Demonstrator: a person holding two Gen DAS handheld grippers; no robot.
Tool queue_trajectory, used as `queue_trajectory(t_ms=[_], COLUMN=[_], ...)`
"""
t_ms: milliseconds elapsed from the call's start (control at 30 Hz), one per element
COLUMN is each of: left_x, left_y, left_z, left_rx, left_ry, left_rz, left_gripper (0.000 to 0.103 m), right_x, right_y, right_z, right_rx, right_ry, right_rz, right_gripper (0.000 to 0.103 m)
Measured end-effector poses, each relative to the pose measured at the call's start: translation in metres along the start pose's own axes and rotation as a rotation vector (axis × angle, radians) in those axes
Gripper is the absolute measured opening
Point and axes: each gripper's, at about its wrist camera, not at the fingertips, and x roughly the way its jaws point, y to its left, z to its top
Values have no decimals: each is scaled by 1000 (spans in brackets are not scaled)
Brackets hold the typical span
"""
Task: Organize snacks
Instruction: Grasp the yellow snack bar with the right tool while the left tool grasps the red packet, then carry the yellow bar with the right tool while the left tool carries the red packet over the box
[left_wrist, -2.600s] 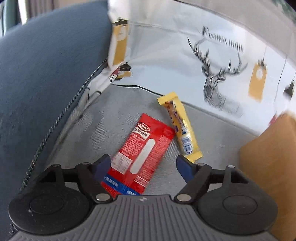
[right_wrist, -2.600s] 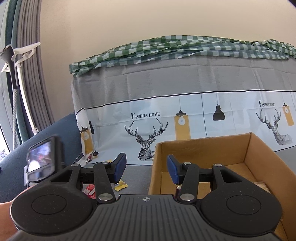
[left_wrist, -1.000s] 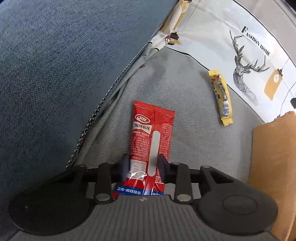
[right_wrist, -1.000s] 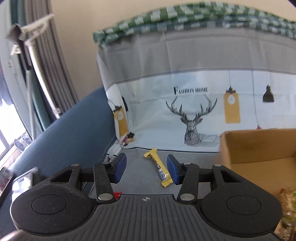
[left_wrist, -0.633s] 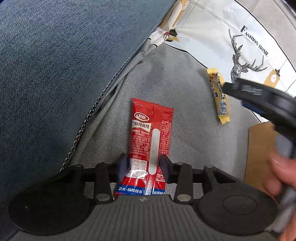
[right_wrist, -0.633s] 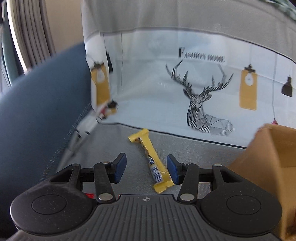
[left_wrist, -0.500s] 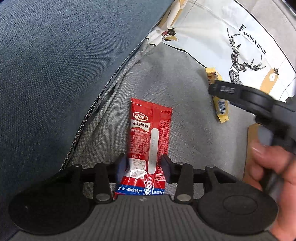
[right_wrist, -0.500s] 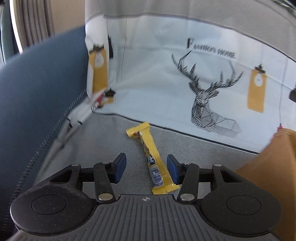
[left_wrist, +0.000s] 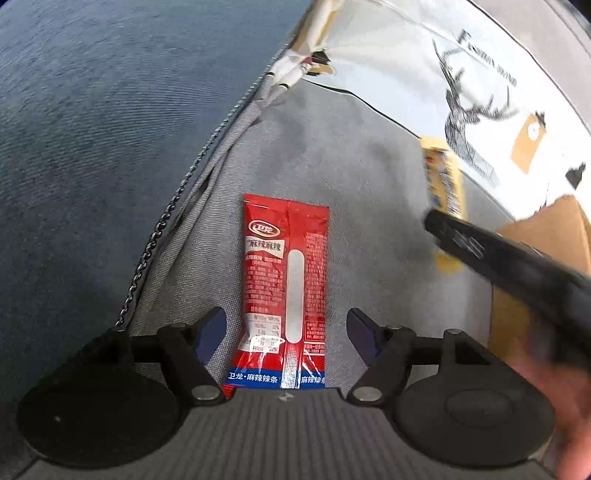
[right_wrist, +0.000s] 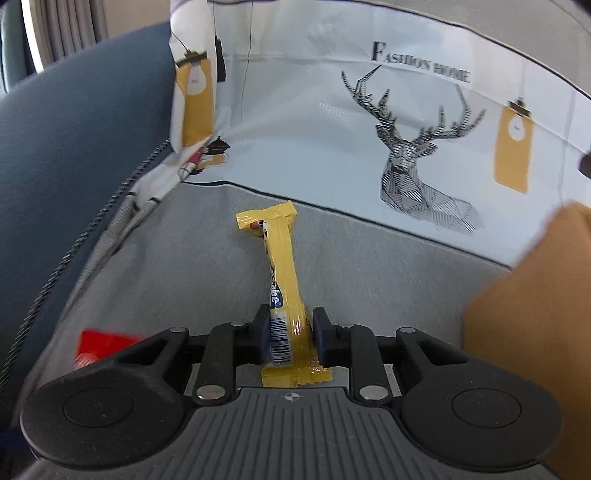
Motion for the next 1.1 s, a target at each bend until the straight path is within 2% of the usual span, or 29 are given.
queue_trajectory(t_ms=[167, 200, 267, 300, 433, 567, 667, 767, 867, 1033, 1100], left_x=[4, 5, 5, 4, -1, -17, -30, -43, -51, -44, -40], left_y=[-13, -16, -19, -20, -13, 0, 9, 15, 14, 9, 8], left_z=[-7, -8, -11, -13, -17, -21, -32, -49, -61, -72, -74], left_rx=[112, 132, 180, 195, 185, 140, 107, 67, 60, 122, 139], left_ry=[-22, -28, -48, -59, -71, -82, -54, -17, -12, 28, 42], left_rz=[64, 82, 123, 133, 112, 46, 19, -44, -74, 17, 47], left_gripper=[74, 71, 52, 51, 42, 41, 41, 41, 41, 43, 43], right_x=[-62, -75, -99, -110, -149, -176, -182, -182, -174, -163, -160], right_y=[-3, -4, -3, -3, 4, 13, 13, 17, 16, 13, 12], right_z=[-35, -43, -61, -68, -99, -128, -151, -169, -181, -192, -193], right_rx=[58, 63, 61, 67, 60, 44, 33, 19, 29, 34, 19], right_ry=[-11, -15, -16, -19, -28, -28, -23, -19, 11, 59, 59], right_rz=[16, 23, 43, 58, 123, 178, 207, 227, 242, 260, 279], right_gripper=[25, 25, 25, 25, 25, 25, 25, 25, 25, 27, 33])
